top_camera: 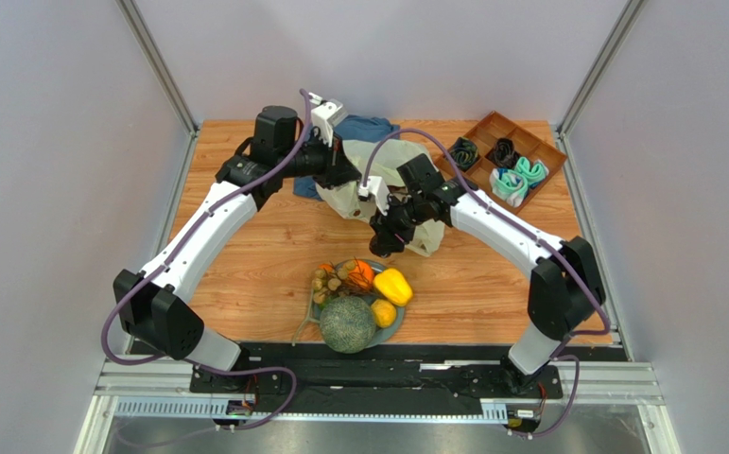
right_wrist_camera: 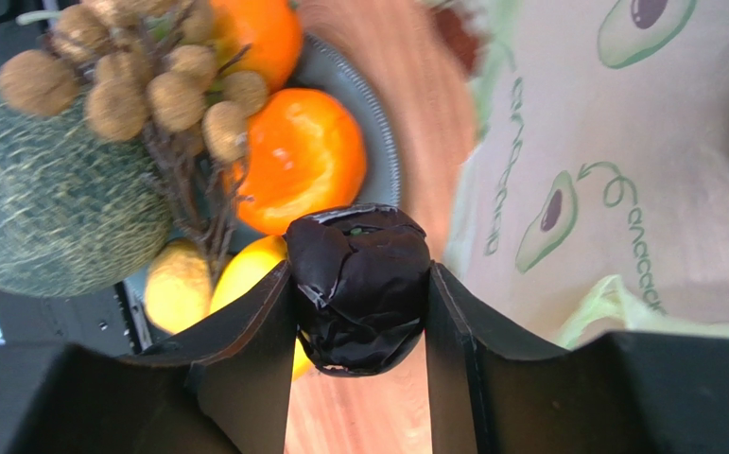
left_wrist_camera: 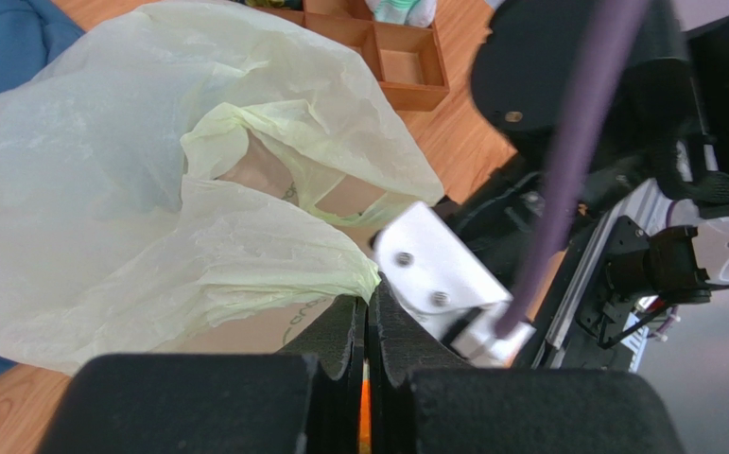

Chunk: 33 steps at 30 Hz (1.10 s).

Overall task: Take the fake fruits out of the plastic bag
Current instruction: Place the fake fruit on the plate.

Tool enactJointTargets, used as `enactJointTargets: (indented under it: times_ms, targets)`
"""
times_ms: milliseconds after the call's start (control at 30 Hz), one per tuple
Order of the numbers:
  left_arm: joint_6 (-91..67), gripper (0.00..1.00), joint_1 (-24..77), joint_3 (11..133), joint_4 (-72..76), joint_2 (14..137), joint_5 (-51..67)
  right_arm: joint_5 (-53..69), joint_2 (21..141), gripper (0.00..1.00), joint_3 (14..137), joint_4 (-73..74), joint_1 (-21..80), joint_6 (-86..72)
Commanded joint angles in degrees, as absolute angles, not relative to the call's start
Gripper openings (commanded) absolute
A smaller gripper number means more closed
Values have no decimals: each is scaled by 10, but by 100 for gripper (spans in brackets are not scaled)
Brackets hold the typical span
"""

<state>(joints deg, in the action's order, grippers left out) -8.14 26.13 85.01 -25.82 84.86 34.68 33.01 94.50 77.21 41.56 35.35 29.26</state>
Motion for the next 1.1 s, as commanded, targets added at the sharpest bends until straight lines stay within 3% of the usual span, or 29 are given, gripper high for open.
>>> enactJointTargets:
  times_ms: [0,133,467,1067]
  targets:
    - [-66,0,265,849,-262,815,355,323,1010,28,842,431,346,311]
    - [-62,0,265,848,-264,812,353,354,1066,28,888,492,346,308]
    - [-62,0,262,847,-258,815,353,385,919,28,788,449,353,308]
    - [-59,0,259,835,-261,802,351,375,895,29,740,497,421,406]
